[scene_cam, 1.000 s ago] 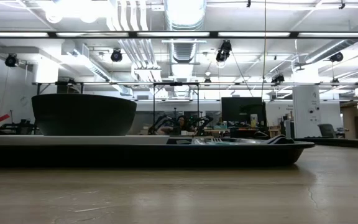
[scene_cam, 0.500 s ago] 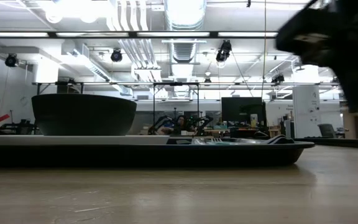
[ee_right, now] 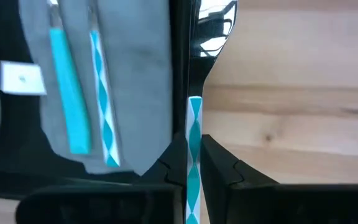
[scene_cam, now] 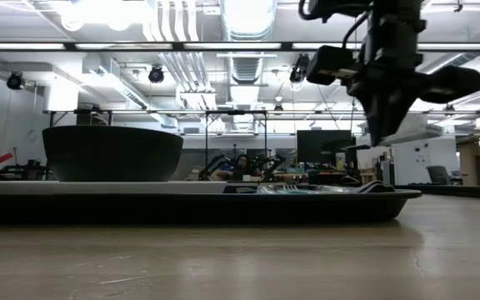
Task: Set up tray
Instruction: Put the blue knife on the gray napkin
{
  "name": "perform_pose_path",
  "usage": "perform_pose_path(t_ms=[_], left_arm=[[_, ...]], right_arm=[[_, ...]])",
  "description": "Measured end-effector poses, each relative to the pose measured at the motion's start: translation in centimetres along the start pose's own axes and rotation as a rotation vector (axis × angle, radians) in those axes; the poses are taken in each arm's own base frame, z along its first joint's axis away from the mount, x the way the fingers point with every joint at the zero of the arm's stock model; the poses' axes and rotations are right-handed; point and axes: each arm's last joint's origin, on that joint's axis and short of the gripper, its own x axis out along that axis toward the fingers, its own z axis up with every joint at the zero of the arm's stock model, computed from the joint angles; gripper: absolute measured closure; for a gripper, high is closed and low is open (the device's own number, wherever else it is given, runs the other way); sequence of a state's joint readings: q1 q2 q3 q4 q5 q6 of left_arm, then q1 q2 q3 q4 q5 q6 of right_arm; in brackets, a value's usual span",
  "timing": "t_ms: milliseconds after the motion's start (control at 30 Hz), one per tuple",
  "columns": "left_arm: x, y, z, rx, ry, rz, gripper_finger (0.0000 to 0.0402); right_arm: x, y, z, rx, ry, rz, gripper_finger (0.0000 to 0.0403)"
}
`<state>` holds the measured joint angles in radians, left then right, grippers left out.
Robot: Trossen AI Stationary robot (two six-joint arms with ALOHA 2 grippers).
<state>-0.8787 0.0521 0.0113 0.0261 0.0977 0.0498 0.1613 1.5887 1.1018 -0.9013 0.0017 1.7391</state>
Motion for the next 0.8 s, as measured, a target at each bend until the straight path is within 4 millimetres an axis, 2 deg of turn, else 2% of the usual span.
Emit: perform_pose_path(t_ms=[133,433,800], left_arm=[[0.0,0.0,0.0,0.0,0.0,0.0,0.0281],[0.0,0.0,0.0,0.0,0.0,0.0,0.0281],[0.0,0.0,0.0,0.0,0.0,0.001,0.0281]], right_arm=[[0.5,1.0,0.9,-0.002,0.001,0.011,0.039],[1.7,3.6,1.4,-0.052,0.015,-0.006,0.039],[4.4,4.5,2.0,-0.048,0.034,-0.044,0.039]])
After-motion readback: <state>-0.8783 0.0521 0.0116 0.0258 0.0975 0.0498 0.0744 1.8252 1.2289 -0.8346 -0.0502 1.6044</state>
